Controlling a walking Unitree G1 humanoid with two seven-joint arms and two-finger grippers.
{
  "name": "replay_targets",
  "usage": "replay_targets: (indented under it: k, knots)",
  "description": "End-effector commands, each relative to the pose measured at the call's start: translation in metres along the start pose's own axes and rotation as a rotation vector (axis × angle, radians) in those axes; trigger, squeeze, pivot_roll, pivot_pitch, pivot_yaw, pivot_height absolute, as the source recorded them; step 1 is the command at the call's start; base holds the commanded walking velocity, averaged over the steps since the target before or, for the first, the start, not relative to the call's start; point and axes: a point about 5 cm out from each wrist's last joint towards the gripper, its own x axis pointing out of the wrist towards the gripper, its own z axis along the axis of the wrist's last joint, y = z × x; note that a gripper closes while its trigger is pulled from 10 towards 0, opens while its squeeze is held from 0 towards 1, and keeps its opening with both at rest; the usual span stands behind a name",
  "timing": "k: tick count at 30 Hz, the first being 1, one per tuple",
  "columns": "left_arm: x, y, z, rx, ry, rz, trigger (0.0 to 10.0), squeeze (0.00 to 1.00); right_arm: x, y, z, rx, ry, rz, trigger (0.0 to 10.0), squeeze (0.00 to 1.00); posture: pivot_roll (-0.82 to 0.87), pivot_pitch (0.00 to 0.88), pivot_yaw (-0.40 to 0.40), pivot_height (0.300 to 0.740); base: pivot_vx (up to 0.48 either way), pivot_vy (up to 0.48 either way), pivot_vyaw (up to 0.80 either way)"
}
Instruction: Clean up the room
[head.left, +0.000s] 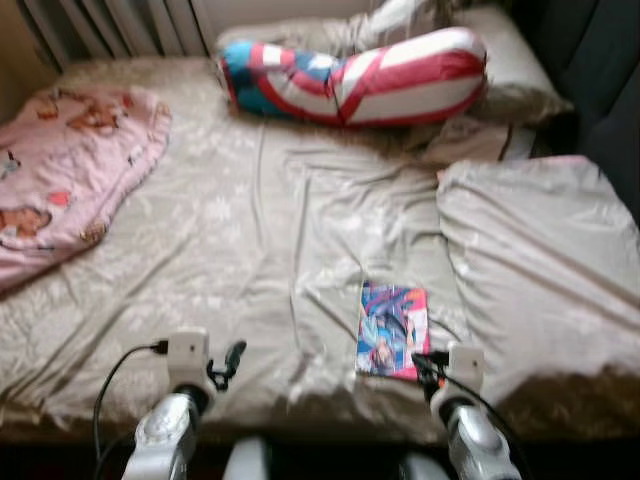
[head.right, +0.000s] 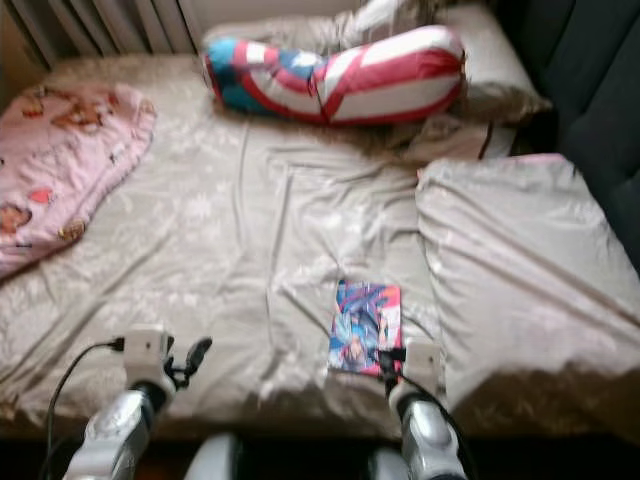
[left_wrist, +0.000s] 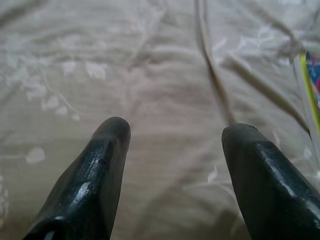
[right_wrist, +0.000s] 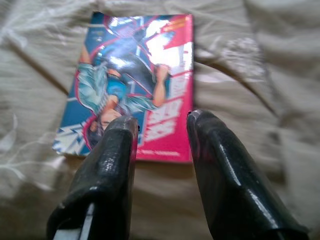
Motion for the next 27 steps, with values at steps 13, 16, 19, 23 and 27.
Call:
replay_targets:
  k: [13,16,19,23,27]
  knots:
    - [-0.019,-0.003,-0.081,0.115,0.432,0.030,10.0,0.00,-0.031,-0.020,-0.064,-0.013,0.303,-0.159,10.0,0.00,-0.02,0.000,-0.025,0.740,0.000,0.000,0.00]
    - [-0.021,0.000,-0.084,0.092,0.434,0.078,10.0,0.00,-0.034,-0.016,-0.070,0.027,0.312,-0.153,10.0,0.00,-0.03,0.000,-0.022,0.740,0.000,0.000,0.00]
    - [-0.022,0.002,-0.085,0.113,0.435,0.079,10.0,0.00,-0.036,-0.015,-0.073,-0.017,0.327,-0.150,10.0,0.00,-0.05,0.000,-0.020,0.740,0.000,0.000,0.00]
    - [-0.033,0.011,-0.096,0.066,0.476,0.142,10.0,0.00,-0.038,-0.016,-0.077,-0.026,0.351,-0.145,10.0,0.00,-0.04,0.000,-0.023,0.740,0.000,0.000,0.00]
    - [-0.040,0.012,-0.105,0.085,0.522,0.148,10.0,0.00,-0.039,-0.017,-0.079,-0.026,0.362,-0.138,10.0,0.00,-0.05,0.000,-0.019,0.740,0.000,0.000,0.00]
